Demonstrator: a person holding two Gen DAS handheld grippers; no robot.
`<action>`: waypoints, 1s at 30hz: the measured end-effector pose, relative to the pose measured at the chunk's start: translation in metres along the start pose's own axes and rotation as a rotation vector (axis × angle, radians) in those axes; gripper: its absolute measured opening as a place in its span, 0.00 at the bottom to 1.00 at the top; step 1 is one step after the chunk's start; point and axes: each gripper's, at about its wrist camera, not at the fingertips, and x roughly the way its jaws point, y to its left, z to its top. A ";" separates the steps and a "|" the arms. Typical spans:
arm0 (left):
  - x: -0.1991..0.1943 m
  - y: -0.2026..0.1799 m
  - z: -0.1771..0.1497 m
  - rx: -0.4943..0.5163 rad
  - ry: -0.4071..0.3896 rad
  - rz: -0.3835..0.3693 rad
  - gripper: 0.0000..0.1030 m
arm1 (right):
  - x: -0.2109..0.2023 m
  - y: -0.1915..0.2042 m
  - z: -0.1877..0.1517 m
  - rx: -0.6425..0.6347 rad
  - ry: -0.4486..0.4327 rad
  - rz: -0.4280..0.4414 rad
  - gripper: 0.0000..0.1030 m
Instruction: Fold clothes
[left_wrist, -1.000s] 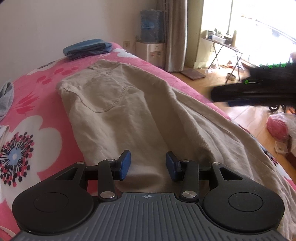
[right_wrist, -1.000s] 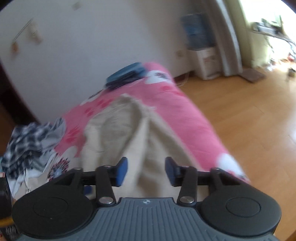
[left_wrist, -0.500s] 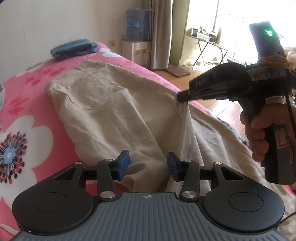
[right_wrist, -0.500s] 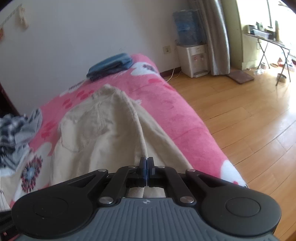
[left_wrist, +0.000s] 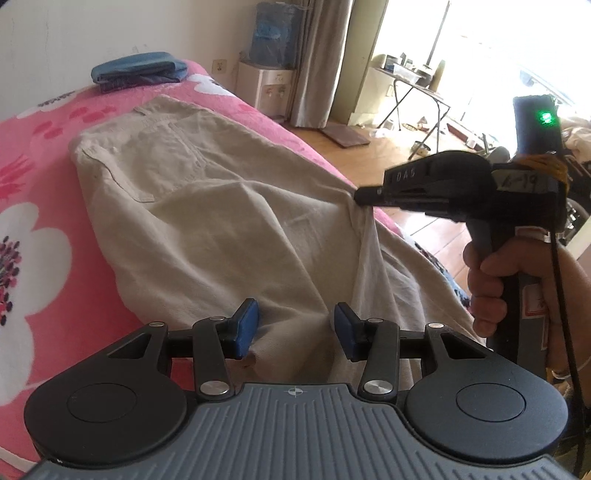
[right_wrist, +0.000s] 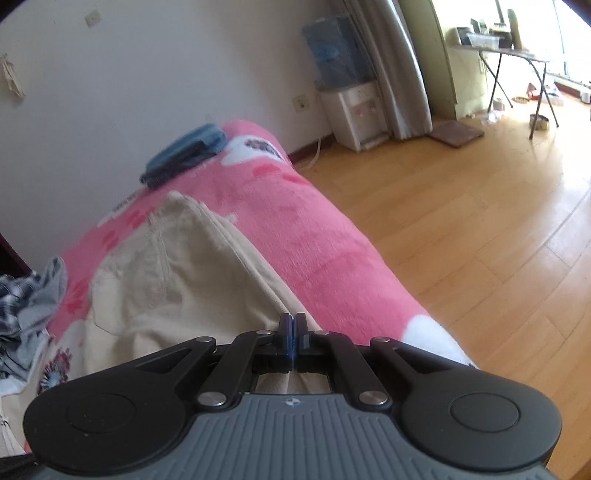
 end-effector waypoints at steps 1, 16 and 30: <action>0.001 0.000 0.000 -0.001 0.002 -0.003 0.44 | -0.002 0.001 0.001 -0.008 -0.008 0.002 0.00; -0.040 0.028 0.017 0.025 0.050 -0.039 0.45 | 0.030 -0.004 -0.011 -0.111 0.038 -0.097 0.01; -0.097 0.088 -0.075 -0.052 0.251 -0.181 0.48 | -0.117 -0.063 -0.024 0.305 0.103 0.239 0.17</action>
